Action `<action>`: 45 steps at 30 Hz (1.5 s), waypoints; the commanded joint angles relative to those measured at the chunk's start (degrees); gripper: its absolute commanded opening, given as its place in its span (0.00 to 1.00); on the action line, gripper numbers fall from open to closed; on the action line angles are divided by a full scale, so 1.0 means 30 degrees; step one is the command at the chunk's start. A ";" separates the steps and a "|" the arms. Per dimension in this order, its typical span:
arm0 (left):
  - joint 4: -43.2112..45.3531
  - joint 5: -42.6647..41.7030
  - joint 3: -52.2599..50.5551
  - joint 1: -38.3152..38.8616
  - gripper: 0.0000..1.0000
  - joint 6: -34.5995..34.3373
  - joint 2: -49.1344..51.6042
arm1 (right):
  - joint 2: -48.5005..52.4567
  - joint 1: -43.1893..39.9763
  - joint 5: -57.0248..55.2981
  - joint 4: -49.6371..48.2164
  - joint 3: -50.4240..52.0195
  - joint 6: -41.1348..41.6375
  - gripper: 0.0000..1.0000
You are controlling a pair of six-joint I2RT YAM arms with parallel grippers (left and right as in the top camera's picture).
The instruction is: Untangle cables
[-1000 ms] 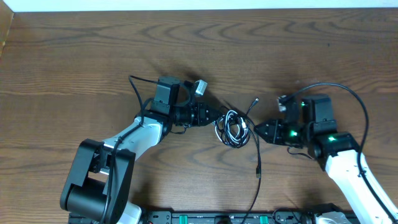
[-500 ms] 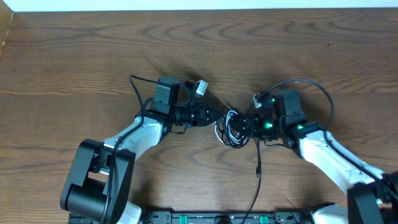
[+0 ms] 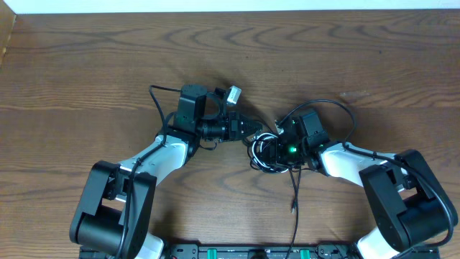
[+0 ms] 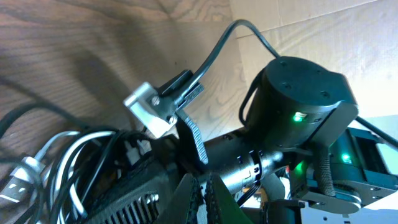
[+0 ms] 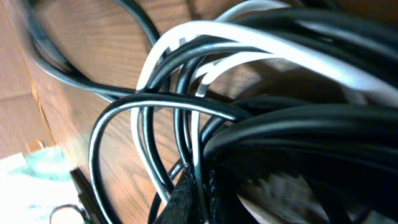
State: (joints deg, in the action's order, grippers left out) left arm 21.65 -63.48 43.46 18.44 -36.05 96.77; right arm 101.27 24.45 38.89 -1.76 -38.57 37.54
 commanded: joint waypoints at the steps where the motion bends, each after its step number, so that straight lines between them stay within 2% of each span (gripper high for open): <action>1: 0.0117 -0.0685 -0.0073 -0.0036 0.07 -0.0153 0.0029 | 0.0495 0.0087 0.2463 -0.0182 0.0146 -0.2579 0.01; 5: 0.0109 -0.0685 -0.0073 -0.0146 0.08 -0.0160 0.0029 | 0.0452 -0.0474 0.5880 -0.0233 0.0146 -0.4881 0.01; 10: 0.0109 -0.0692 -0.0073 -0.0350 0.22 -0.0160 0.0029 | 0.0444 -0.2331 1.2451 -0.0954 0.0146 -0.7978 0.01; 14: 0.0109 -0.0692 -0.0073 -0.0627 0.24 -0.0160 0.0029 | 0.0444 -0.3738 1.4761 -0.1129 0.0146 -0.8247 0.01; 17: 0.0102 -0.0692 -0.0073 -0.0714 0.25 -0.0160 0.0029 | 0.0444 -0.4503 1.4316 -0.1064 0.0146 -0.8080 0.01; 21: 0.0022 -0.0692 -0.0073 -0.0714 0.35 -0.0153 0.0029 | 0.0444 -0.5042 1.2488 -0.1100 0.0146 -0.6528 0.01; 23: -0.0284 -0.0692 -0.0073 -0.0714 0.45 -0.0146 0.0029 | 0.0313 -0.5238 1.2509 -0.1064 0.0138 -0.6346 0.01; 25: -0.0678 -0.0714 -0.0073 -0.0670 0.47 0.0080 0.0029 | 0.0175 -0.5442 1.2043 -0.1056 0.0138 -0.5566 0.01; 30: -0.0765 -0.0328 -0.0073 0.0160 0.57 0.0729 0.0029 | 0.0095 -0.5668 0.7788 -0.0678 0.0138 -0.3381 0.01; 32: -0.1239 0.0714 -0.0080 0.0845 0.62 0.1005 0.0029 | 0.0095 -0.5668 0.5792 -0.0087 0.0138 -0.2907 0.01; 35: -0.2164 0.2783 -0.0073 0.1872 0.63 0.1013 0.0029 | 0.0095 -0.5668 0.4182 0.0605 0.0138 -0.2878 0.01; 40: -0.3031 0.5100 -0.0080 0.3716 0.62 0.0998 0.0029 | 0.0095 -0.5676 0.3643 0.0889 0.0138 -0.2958 0.02; 42: -0.3810 0.6798 -0.0080 0.4291 0.55 0.0991 0.0029 | 0.0095 -0.5676 0.3745 0.0896 0.0131 -0.2965 0.02; 43: -0.4641 0.8189 -0.0073 0.4590 0.45 0.0954 0.0029 | 0.0095 -0.5705 0.4146 0.0947 0.0131 -0.3191 0.02; 45: -0.5712 0.9610 -0.0073 0.4830 0.36 0.0838 0.0029 | 0.0095 -0.5880 0.5056 0.1020 0.0131 -0.3934 0.02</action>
State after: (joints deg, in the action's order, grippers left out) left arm 7.86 -46.26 43.48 31.70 -33.93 96.77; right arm 102.00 7.84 51.62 0.97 -38.48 28.01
